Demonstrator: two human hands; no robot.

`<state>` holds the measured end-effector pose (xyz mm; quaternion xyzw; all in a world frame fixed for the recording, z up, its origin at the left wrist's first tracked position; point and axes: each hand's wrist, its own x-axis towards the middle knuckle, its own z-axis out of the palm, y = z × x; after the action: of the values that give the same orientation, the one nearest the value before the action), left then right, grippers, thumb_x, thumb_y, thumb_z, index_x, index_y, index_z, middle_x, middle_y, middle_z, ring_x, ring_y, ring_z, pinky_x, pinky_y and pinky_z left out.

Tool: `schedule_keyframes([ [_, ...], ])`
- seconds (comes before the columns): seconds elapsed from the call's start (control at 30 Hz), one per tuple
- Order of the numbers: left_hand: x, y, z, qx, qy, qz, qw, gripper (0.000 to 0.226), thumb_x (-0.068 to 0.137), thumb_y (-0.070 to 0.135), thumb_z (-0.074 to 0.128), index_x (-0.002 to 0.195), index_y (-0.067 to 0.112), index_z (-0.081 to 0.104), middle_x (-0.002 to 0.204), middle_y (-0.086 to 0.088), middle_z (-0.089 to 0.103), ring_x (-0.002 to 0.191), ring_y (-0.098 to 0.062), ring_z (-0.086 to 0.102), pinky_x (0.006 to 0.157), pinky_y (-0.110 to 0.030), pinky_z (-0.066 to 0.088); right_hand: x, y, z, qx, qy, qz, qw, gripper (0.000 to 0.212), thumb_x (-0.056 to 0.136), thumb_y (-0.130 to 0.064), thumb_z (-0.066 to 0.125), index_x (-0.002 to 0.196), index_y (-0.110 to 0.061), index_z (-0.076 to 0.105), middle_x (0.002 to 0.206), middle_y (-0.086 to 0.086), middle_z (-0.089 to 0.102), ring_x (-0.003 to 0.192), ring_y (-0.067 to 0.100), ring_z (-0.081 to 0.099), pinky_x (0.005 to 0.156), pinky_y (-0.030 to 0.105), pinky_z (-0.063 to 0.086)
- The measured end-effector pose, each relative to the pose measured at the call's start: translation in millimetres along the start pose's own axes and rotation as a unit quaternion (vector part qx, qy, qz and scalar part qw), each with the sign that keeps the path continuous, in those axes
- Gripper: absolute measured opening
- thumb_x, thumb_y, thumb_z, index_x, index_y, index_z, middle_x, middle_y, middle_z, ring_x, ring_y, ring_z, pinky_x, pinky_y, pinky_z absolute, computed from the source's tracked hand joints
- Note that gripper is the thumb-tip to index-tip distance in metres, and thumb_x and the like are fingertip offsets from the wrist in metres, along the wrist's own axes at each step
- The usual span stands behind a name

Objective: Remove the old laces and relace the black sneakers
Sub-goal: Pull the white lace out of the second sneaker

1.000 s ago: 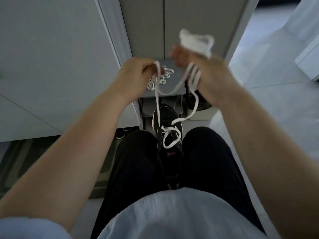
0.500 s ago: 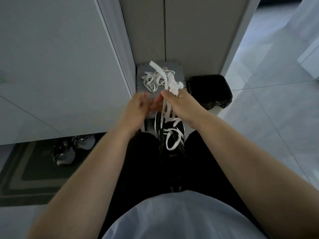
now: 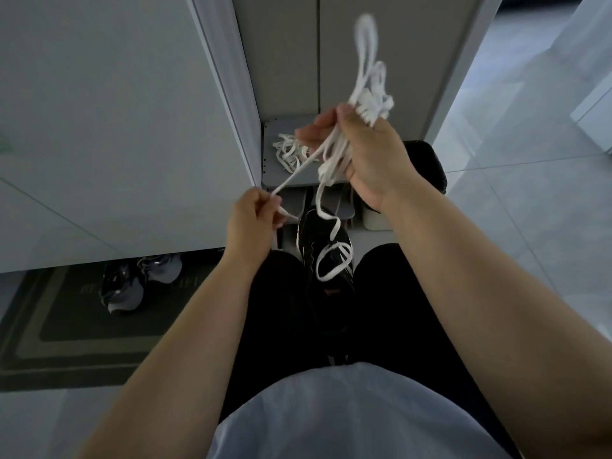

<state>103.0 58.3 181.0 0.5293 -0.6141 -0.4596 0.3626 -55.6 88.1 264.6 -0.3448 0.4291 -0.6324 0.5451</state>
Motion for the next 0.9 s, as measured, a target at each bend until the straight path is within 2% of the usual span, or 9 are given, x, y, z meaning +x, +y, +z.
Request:
schedule_keyframes([
  [0.13, 1.4, 8.2, 2.4, 0.076, -0.116, 0.03, 0.99, 0.017, 0.091, 0.011, 0.055, 0.077, 0.018, 0.06, 0.075, -0.002, 0.067, 0.068, -0.002, 0.062, 0.074, -0.02, 0.048, -6.0, 11.4, -10.6, 0.015, 0.003, 0.031, 0.999, 0.033, 0.103, -0.02, 0.031, 0.087, -0.005, 0.057, 0.069, 0.007, 0.064, 0.069, 0.021, 0.065, 0.082, 0.04, 0.054],
  [0.27, -2.6, 7.1, 17.8, 0.121, -0.252, 0.046, 0.959, 0.01, 0.088, 0.009, 0.06, 0.087, 0.017, 0.067, 0.099, -0.004, 0.071, 0.095, -0.016, 0.065, 0.09, -0.027, 0.046, -15.4, 8.1, -34.1, 0.054, 0.046, 0.051, 0.996, 0.033, 0.102, -0.021, 0.035, 0.082, -0.009, 0.059, 0.057, -0.002, 0.047, 0.046, 0.01, 0.042, 0.057, 0.028, 0.05],
  [0.4, 4.0, -2.0, 38.8, 0.239, -0.279, 0.042, 0.929, 0.029, 0.087, 0.014, 0.062, 0.116, 0.017, 0.06, 0.097, 0.003, 0.056, 0.087, -0.013, 0.054, 0.082, -0.021, 0.041, -25.0, 13.4, -57.9, -0.039, 0.135, 0.068, 0.988, 0.029, 0.099, -0.019, 0.04, 0.08, -0.01, 0.06, 0.055, -0.002, 0.041, 0.044, 0.008, 0.031, 0.05, 0.023, 0.037],
  [0.47, 5.0, -7.1, 49.5, 0.305, -0.269, 0.05, 0.912, 0.028, 0.085, 0.024, 0.065, 0.113, 0.019, 0.063, 0.095, 0.002, 0.053, 0.087, -0.014, 0.053, 0.078, -0.022, 0.039, -31.2, 19.0, -64.4, -0.051, 0.162, 0.084, 0.982, 0.029, 0.099, -0.019, 0.041, 0.081, -0.009, 0.06, 0.055, -0.002, 0.042, 0.045, 0.009, 0.03, 0.05, 0.024, 0.036],
  [0.6, 6.5, -7.6, 59.2, 0.333, -0.218, 0.066, 0.915, 0.009, 0.084, 0.028, 0.066, 0.079, 0.021, 0.068, 0.083, 0.002, 0.052, 0.091, -0.021, 0.052, 0.075, -0.03, 0.042, -41.3, 22.1, -72.4, -0.024, 0.159, 0.088, 0.983, 0.028, 0.099, -0.018, 0.041, 0.084, -0.007, 0.062, 0.06, 0.002, 0.05, 0.048, 0.011, 0.039, 0.053, 0.024, 0.042],
  [0.67, 7.1, -0.2, 58.4, 0.301, -0.22, 0.063, 0.926, 0.011, 0.082, 0.027, 0.067, 0.075, 0.02, 0.069, 0.073, 0.005, 0.055, 0.081, -0.017, 0.055, 0.068, -0.027, 0.039, -43.4, 24.2, -75.7, -0.041, 0.152, 0.088, 0.984, 0.029, 0.1, -0.018, 0.041, 0.087, -0.006, 0.064, 0.069, 0.004, 0.058, 0.053, 0.012, 0.048, 0.058, 0.025, 0.047],
  [0.77, 8.3, 25.7, 52.2, 0.244, -0.221, 0.067, 0.942, 0.014, 0.08, 0.026, 0.071, 0.075, 0.013, 0.071, 0.062, 0.001, 0.061, 0.059, -0.013, 0.055, 0.057, -0.025, 0.037, -43.5, 34.4, -74.7, -0.08, 0.123, 0.098, 0.984, 0.028, 0.1, -0.015, 0.04, 0.098, -0.003, 0.064, 0.091, 0.008, 0.068, 0.08, 0.016, 0.063, 0.069, 0.023, 0.055],
  [0.83, 10.0, 45.0, 48.6, 0.226, -0.219, 0.091, 0.945, 0.017, 0.078, 0.026, 0.073, 0.078, 0.009, 0.073, 0.073, -0.013, 0.067, 0.063, -0.023, 0.058, 0.061, -0.03, 0.041, -42.1, 46.8, -70.8, -0.092, 0.118, 0.108, 0.983, 0.025, 0.098, -0.017, 0.044, 0.102, -0.005, 0.065, 0.1, 0.012, 0.068, 0.093, 0.021, 0.065, 0.083, 0.03, 0.055],
  [0.9, 11.2, 61.7, 47.2, 0.226, -0.224, 0.113, 0.941, 0.017, 0.079, 0.025, 0.072, 0.082, 0.008, 0.073, 0.081, -0.016, 0.069, 0.068, -0.024, 0.059, 0.067, -0.033, 0.046, -40.6, 58.8, -65.9, -0.081, 0.096, 0.11, 0.986, 0.022, 0.092, -0.028, 0.056, 0.103, -0.011, 0.066, 0.108, 0.012, 0.067, 0.107, 0.024, 0.062, 0.1, 0.04, 0.046],
])
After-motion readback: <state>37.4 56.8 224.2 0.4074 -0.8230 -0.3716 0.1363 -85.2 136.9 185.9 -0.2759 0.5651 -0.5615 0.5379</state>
